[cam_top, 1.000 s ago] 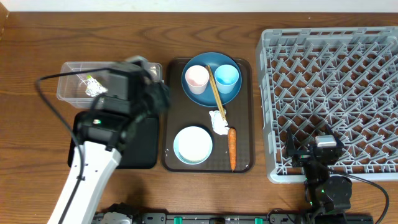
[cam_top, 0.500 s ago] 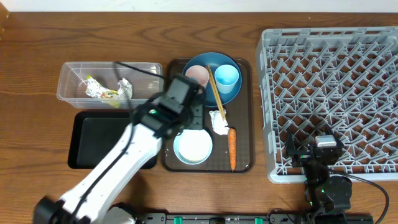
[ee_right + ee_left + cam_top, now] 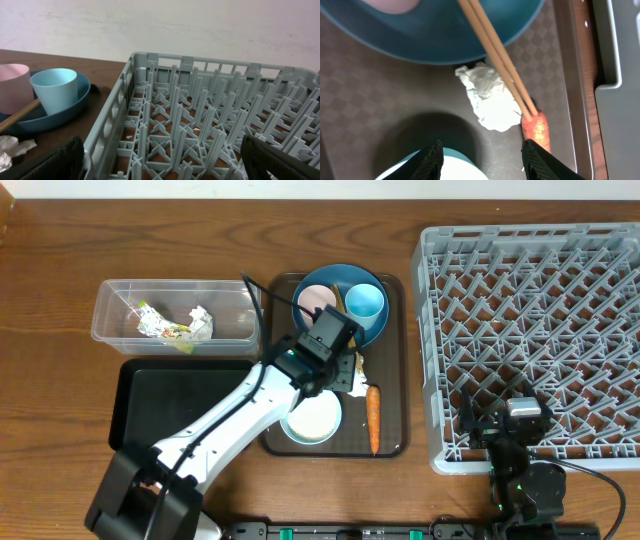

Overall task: Sort waste into correct bins and load items into the dishwasher rack
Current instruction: 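Reach the left gripper under the blue plate and grasp the white tissue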

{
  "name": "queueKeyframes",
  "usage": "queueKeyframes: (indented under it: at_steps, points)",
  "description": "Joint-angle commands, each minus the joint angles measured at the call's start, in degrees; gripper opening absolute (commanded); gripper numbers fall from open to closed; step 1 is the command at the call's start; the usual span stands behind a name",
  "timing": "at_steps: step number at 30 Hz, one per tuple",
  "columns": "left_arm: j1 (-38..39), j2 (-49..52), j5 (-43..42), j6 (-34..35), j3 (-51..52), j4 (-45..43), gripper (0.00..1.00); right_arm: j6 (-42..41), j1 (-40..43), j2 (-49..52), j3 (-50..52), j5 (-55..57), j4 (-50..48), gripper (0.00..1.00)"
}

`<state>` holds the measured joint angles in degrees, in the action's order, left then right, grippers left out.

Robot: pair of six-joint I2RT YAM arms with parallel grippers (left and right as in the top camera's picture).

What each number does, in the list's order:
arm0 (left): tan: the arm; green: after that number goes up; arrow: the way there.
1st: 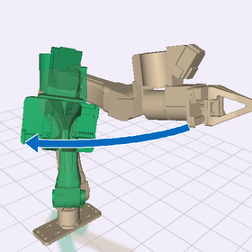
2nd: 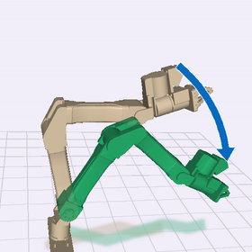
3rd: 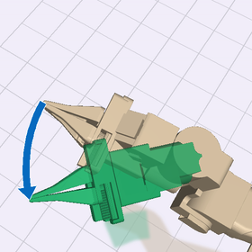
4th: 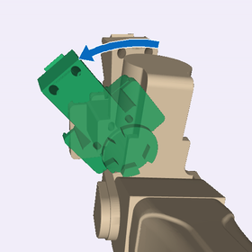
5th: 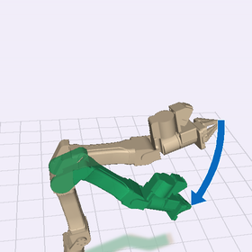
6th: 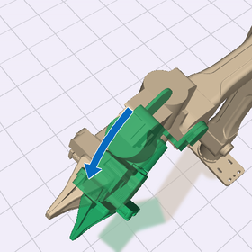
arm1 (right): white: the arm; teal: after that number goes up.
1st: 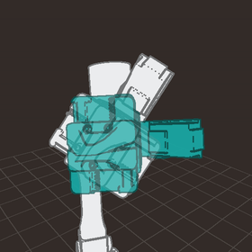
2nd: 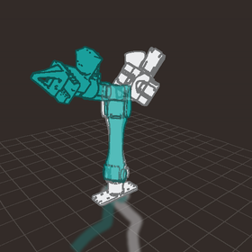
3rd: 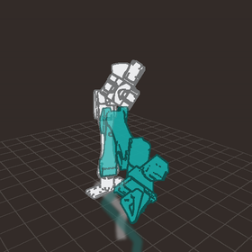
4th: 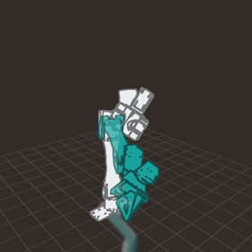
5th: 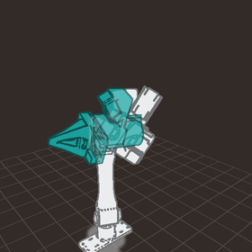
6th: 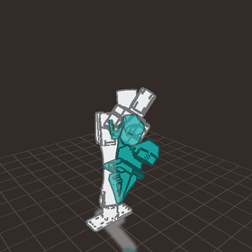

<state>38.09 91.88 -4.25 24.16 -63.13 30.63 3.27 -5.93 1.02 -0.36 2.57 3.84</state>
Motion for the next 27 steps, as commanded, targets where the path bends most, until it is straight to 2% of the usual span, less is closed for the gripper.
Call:
queueKeyframes:
  at_steps: [1,10,13,18,27]
  points:
    - [1.0,1.7,0.9,0.4,-0.1,-0.4,0.53,0.7,-1.6,-0.1,0.1,0.4,0.2,0.99]
    - [1.3,3.7,5.2,1.5,-0.1,-1.1,0.52,0.6,-1.6,-0.1,0.1,0.4,0.2,0.99]
    - [1.3,3.7,5.2,1.7,0.0,-1.0,0.46,0.6,-1.6,-0.1,0.1,0.4,0.2,0.99]
    - [1.3,4.0,5.2,5.4,0.5,-1.7,0.43,0.6,-1.6,-0.1,0.1,0.4,0.2,0.99]
    - [1.3,7.3,5.4,7.9,1.0,-2.7,0.44,0.6,-1.6,-0.1,0.1,0.4,0.2,0.99]
